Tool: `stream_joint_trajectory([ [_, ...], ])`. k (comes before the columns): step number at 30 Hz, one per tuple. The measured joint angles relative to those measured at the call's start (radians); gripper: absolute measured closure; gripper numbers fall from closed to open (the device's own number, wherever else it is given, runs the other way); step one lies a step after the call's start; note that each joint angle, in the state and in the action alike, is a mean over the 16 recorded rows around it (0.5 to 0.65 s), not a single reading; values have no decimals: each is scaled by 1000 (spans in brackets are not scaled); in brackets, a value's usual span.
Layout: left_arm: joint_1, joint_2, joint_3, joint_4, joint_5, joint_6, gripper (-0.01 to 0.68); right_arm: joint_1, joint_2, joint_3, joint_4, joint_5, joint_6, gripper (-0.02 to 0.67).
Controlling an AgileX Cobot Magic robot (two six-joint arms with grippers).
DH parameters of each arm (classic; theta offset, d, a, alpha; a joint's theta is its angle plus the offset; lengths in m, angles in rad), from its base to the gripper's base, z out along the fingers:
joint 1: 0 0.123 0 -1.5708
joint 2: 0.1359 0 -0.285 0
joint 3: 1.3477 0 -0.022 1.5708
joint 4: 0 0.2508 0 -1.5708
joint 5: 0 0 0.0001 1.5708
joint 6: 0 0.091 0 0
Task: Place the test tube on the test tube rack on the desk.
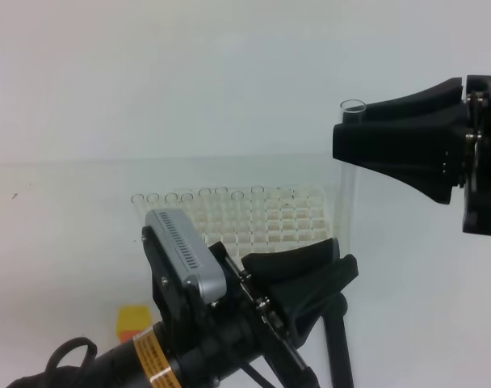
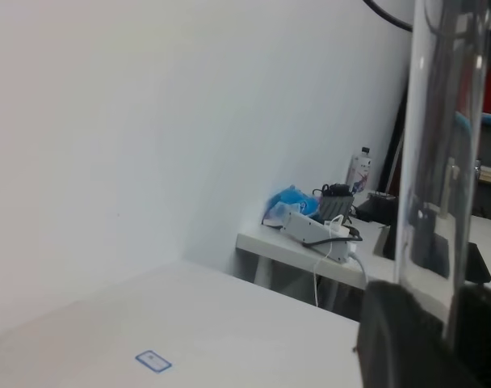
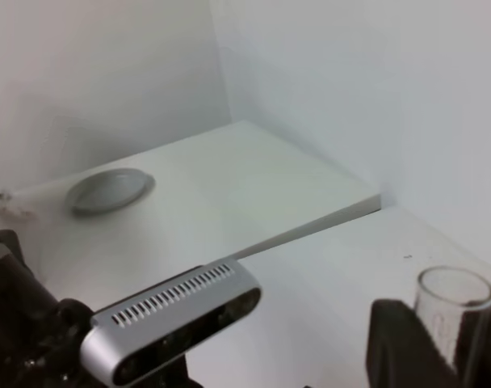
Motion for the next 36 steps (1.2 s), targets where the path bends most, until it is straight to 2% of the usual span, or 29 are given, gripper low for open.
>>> stream_joint_trajectory([
  [5, 0, 0, 0, 2, 9, -8, 665, 0, 0, 0, -1, 1, -11, 514],
  [8, 0, 0, 0, 0, 14, -13, 632, 0, 0, 0, -1, 2, -14, 517],
  [15, 0, -2, -1, -9, 31, -19, 454, 0, 1, -1, 17, 11, -29, 518],
  [20, 0, -30, -1, -14, 98, -13, 321, 0, 2, -10, 40, 14, -61, 518],
  [24, 0, -89, -2, -24, 208, 10, 269, 0, 3, -31, 59, 1, -93, 519],
  [28, 0, -190, -3, -34, 371, 39, 314, 0, 3, -61, 72, -38, -126, 519],
  [36, 0, -481, -2, -52, 806, 98, 532, 0, 3, -112, 80, -165, -176, 519],
])
